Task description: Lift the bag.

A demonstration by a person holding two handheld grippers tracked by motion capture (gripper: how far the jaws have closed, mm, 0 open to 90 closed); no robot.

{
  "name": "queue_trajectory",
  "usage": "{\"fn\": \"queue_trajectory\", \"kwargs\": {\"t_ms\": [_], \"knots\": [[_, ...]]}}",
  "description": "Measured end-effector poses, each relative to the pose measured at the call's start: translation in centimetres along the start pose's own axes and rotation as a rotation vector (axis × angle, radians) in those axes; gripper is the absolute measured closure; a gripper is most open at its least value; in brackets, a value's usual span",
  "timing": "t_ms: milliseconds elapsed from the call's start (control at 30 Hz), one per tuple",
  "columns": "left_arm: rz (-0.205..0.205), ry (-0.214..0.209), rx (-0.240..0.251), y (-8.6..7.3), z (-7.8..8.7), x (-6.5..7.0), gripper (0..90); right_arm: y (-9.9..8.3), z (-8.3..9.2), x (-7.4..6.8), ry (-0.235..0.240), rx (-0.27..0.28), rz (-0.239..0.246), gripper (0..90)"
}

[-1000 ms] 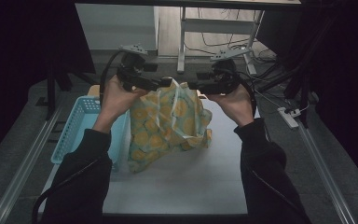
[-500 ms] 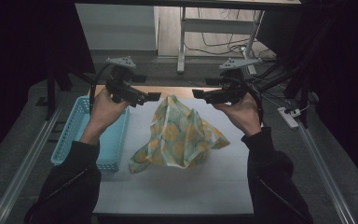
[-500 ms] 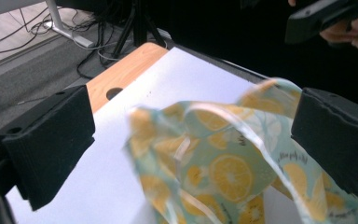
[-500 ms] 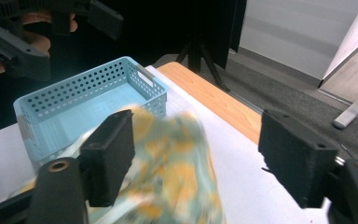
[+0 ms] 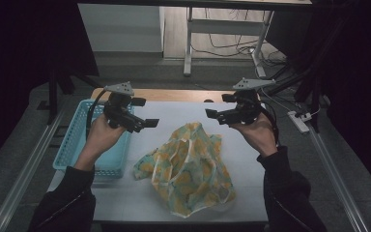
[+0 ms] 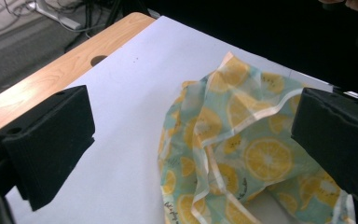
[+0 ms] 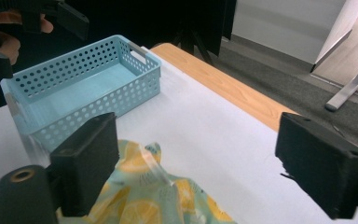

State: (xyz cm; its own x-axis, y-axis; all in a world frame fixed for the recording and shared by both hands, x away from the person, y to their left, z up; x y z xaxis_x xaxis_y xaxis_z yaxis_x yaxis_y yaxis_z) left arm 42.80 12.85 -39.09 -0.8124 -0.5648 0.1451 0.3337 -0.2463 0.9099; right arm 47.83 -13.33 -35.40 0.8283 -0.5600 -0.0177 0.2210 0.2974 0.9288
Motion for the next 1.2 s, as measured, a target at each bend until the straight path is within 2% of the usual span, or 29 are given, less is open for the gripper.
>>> {"fn": "queue_trajectory", "kwargs": {"t_ms": [133,267,533,700,867,1200], "knots": [[0.018,0.000,0.008,-1.2,0.4,0.4,0.0,-1.2,0.3,-0.3,0.005,0.002,-0.004,10.1],[0.019,0.016,-0.010,-2.6,0.7,0.7,0.0,-2.5,0.6,-0.5,0.007,0.000,-0.014,8.7],[0.033,0.042,-0.013,-5.4,1.6,1.5,0.0,-4.9,1.4,-0.9,-0.001,-0.001,-0.030,6.3],[0.051,0.055,-0.019,-7.4,2.3,2.1,0.0,-6.5,2.3,-1.5,-0.002,0.004,-0.019,3.2],[0.075,0.077,-0.017,-9.3,3.2,2.7,0.0,-8.3,3.1,-2.1,-0.014,0.002,0.000,0.9],[0.093,0.137,-0.030,-12.9,5.0,4.3,0.0,-12.3,5.3,-2.6,-0.054,-0.009,-0.031,0.0]]}}
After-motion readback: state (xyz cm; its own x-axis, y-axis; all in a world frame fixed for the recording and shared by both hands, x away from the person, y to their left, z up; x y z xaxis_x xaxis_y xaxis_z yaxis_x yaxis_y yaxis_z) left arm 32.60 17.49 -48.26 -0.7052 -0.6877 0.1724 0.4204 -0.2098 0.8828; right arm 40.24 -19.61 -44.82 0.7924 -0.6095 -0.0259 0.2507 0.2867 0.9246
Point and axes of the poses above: each handheld gripper's, and its own axes: z roughly backward along the jaws, y roughly out of its top, x roughly to its right, the point moved 7 cm from there along -z, roughly forward along the jaws, and after that the axes turned 8 degrees about x, right-handed, at the moved point
